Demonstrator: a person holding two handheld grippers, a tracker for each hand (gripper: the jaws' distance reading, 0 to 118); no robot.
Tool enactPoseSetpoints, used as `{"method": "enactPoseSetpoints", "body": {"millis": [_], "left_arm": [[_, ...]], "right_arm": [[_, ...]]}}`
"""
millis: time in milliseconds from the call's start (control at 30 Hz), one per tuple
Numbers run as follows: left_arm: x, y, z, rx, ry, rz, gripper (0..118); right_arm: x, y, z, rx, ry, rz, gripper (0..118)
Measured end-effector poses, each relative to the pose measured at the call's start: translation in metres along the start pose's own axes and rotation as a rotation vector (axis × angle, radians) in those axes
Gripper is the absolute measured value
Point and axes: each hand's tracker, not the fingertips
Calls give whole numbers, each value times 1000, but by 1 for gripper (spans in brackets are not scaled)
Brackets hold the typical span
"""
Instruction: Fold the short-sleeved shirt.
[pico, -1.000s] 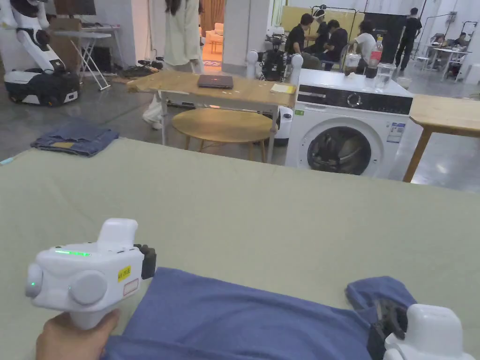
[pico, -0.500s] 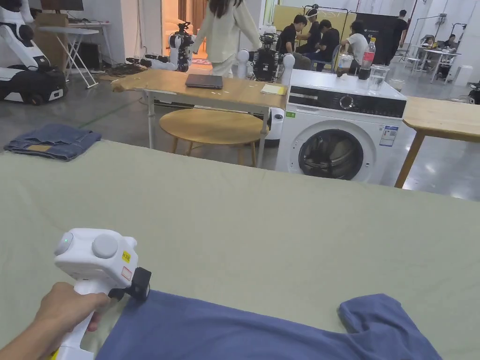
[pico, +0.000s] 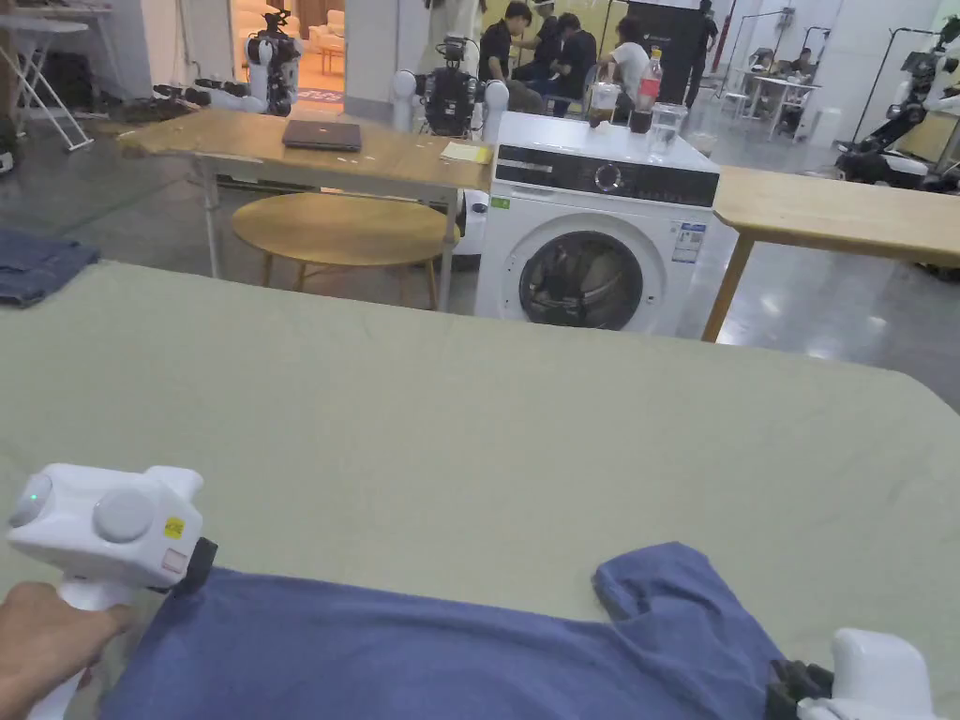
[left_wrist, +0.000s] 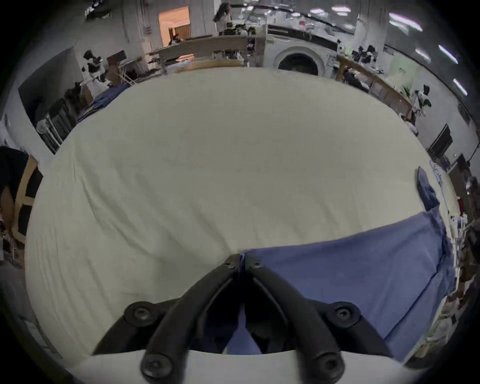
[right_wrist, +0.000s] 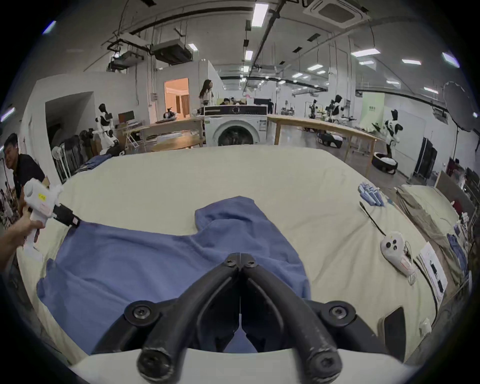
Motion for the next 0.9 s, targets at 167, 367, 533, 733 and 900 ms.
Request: {"method": "enactPoseSetpoints", "body": {"millis": [167,367,533,733,900], "left_arm": [[0,-15,38,65,-37,18,0],[1,-26,64,119,-59,37,0],[4,-32,73,132,-61,35,0],[2,-35,69,124,-62,46,0],[1,-40,69,124,-61,47,0]], "right_arm": [[39,52,-63,-160,-8,0,29],[62,75,-158,-419,19,31,58],[67,65,-207,-533,13,58,58],[60,62,-216,-550,14,96,44],[41,53,-205,-501,-10,231,0]]}}
